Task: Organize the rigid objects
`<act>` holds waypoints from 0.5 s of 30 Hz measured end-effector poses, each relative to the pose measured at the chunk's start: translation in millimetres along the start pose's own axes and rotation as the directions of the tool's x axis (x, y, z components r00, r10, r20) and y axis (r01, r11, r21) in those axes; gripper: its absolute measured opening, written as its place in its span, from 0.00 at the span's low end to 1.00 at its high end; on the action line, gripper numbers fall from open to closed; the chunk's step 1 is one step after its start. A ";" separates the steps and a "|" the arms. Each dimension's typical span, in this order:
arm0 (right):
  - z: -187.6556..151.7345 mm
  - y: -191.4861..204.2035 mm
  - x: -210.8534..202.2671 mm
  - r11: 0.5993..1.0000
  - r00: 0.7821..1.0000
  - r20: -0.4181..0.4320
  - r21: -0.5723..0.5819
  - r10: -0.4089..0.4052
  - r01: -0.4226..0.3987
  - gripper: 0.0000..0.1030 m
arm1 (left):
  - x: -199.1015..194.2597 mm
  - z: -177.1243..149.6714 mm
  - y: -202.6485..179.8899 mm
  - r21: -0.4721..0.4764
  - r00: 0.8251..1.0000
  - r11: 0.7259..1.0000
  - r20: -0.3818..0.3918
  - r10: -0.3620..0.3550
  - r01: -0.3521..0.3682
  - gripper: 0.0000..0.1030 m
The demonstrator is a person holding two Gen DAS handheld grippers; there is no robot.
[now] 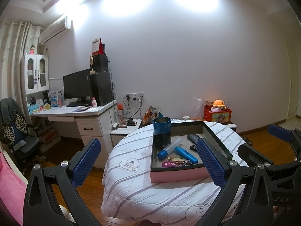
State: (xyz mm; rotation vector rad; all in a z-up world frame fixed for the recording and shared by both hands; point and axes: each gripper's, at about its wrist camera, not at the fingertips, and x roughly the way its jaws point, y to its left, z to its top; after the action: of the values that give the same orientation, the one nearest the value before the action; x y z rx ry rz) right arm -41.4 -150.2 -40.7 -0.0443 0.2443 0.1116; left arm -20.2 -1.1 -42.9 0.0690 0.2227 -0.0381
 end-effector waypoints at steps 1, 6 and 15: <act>-0.2 0.3 -0.3 1.000 1.000 -0.001 0.000 0.000 0.000 1.00 | -0.5 -0.1 0.4 0.000 1.000 1.000 0.000 0.000 0.000 1.00; -0.4 0.3 0.2 1.000 1.000 -0.001 0.001 0.001 -0.001 1.00 | 0.3 0.3 -0.2 0.001 1.000 1.000 -0.001 0.000 0.000 1.00; -1.5 1.3 0.8 1.000 1.000 -0.009 0.000 0.002 -0.002 1.00 | 0.0 0.5 -0.1 0.002 1.000 1.000 -0.001 0.000 0.000 1.00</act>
State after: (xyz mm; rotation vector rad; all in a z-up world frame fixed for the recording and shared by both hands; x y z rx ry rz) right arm -41.2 -148.9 -42.5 -0.0447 0.2535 0.1133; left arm -20.1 -1.2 -42.4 0.0712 0.2236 -0.0381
